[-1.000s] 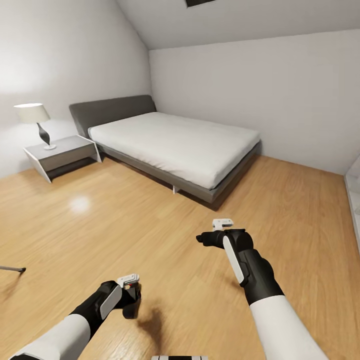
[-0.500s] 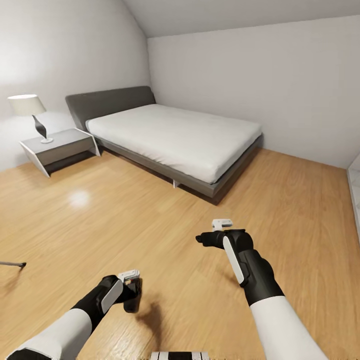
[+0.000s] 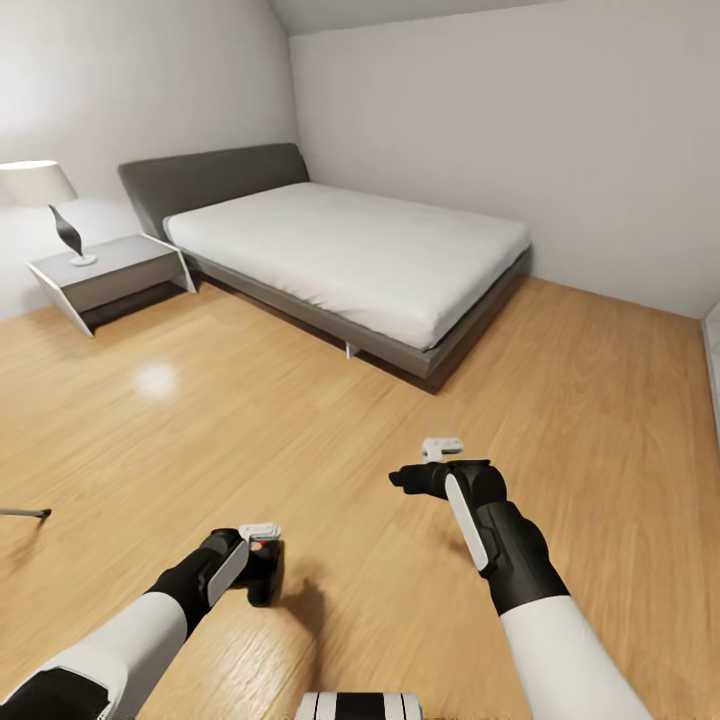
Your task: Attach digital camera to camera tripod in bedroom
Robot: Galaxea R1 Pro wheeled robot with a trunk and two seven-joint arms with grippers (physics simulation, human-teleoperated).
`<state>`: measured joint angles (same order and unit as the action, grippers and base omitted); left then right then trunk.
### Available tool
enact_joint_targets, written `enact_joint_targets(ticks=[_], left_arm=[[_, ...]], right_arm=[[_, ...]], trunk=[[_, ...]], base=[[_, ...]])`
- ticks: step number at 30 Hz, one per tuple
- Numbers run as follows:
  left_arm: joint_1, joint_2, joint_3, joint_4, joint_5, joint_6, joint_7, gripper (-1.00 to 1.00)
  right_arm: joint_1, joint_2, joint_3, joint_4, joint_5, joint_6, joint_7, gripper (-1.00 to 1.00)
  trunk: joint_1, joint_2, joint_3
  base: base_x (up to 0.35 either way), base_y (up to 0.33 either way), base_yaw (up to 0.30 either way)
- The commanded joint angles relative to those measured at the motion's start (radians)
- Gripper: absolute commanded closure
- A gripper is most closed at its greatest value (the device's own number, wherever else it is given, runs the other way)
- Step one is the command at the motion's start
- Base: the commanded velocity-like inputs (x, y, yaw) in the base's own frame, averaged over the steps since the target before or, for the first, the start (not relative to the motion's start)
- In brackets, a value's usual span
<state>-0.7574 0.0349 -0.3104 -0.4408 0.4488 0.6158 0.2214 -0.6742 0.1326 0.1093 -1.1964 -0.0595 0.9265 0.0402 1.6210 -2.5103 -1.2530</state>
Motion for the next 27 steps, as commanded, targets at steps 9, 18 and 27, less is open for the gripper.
enact_joint_targets(ticks=[9,18,27], left_arm=[[-0.042,0.017,-0.043,-0.002,-0.038,0.002,-0.004,-1.0],[-0.063,0.01,-0.062,0.003,-0.106,-0.137,-0.065,-1.0],[-0.068,0.006,-0.065,-0.002,-0.123,-0.234,-0.079,-1.0]], right_arm=[[0.002,-0.002,0.008,-0.032,-0.005,0.012,0.025,-1.0],[0.04,-0.005,0.015,-0.17,-0.004,0.044,0.029,-1.0],[0.083,-0.006,0.048,-0.279,0.0,0.093,0.028,-1.0]], trunk=[[0.004,-0.002,-0.036],[0.008,-0.005,-0.071],[0.012,-0.007,-0.105]], base=[[0.0,0.0,0.0],[0.0,0.0,0.0],[0.0,0.0,0.0]])
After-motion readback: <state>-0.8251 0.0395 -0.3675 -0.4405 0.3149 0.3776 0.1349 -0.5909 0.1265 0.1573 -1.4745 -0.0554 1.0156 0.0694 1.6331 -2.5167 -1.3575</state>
